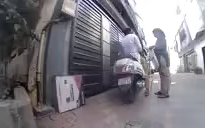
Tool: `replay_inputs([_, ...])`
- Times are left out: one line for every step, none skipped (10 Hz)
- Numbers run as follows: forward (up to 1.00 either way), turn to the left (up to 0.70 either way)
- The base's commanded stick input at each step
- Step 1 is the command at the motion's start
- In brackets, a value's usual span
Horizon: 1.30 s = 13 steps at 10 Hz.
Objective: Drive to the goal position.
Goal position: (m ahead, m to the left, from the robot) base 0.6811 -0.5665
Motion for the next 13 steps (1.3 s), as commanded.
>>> replay_inputs([0.70,0.00])
replay_inputs([0.70,0.00])
replay_inputs([0.70,0.00])
replay_inputs([0.70,0.00])
replay_inputs([0.70,0.00])
replay_inputs([0.70,0.00])
replay_inputs([0.70,0.00])
replay_inputs([0.11,0.00])
replay_inputs([0.00,0.00])
replay_inputs([0.00,0.00])
replay_inputs([0.00,0.00])
replay_inputs([0.00,0.00])
replay_inputs([0.00,0.00])
